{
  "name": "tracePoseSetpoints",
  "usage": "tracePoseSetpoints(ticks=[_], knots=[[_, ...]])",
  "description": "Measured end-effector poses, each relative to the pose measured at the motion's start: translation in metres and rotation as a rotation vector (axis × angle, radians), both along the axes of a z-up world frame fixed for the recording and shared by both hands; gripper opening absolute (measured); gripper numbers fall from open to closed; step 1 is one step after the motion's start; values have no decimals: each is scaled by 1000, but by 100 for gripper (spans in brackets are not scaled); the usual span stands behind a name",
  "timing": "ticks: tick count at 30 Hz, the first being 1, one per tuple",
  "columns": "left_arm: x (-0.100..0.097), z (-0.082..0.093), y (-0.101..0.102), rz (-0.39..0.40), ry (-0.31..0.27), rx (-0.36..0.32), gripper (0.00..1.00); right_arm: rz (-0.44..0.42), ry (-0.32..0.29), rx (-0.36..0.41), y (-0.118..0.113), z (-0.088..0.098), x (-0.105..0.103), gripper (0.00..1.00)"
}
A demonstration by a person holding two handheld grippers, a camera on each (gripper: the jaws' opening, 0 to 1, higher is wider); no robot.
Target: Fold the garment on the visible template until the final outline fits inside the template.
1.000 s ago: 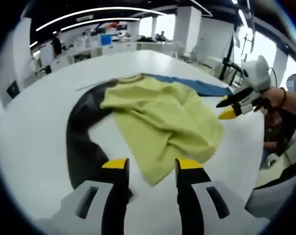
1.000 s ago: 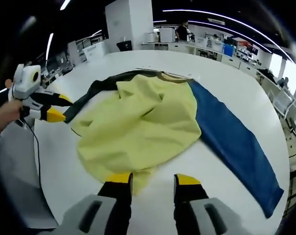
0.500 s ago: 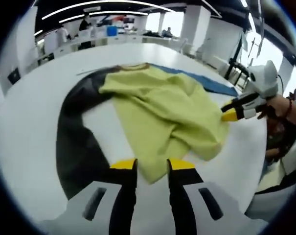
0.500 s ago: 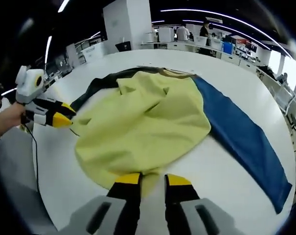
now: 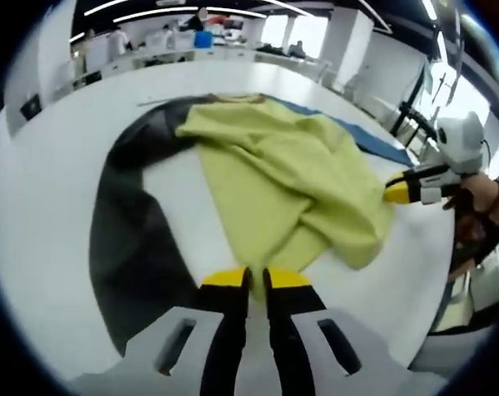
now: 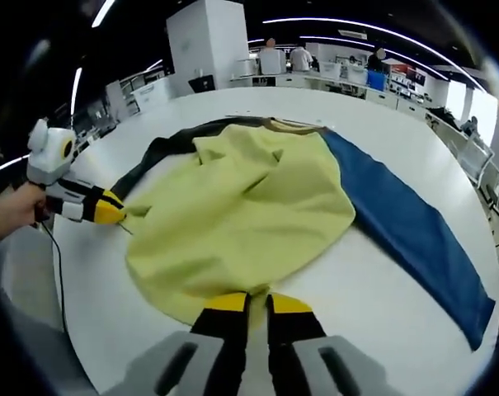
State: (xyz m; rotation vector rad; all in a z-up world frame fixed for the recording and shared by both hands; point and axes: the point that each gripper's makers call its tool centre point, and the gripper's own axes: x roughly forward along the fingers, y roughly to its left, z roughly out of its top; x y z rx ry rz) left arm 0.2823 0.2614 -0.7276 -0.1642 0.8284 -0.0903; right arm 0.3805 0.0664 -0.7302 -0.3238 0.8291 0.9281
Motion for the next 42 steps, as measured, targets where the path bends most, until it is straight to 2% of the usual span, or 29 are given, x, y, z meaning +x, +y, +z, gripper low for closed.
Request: tracePoseSetpoints(ticks=[6,17,29,42], knots=[[-2,2,2,-16,10,2,0,-31,4,1,-6,2,2,0],[-23,25,19,-34,-12,21,0,-76,-14,7,-27,22,4,0],[-39,52,17,-62,-41,26,0,-101,-17,4,-35,39,-18,0],[-60,65,14,-95,-40,33,0,-107,-41,8,-39,52,-40,0]])
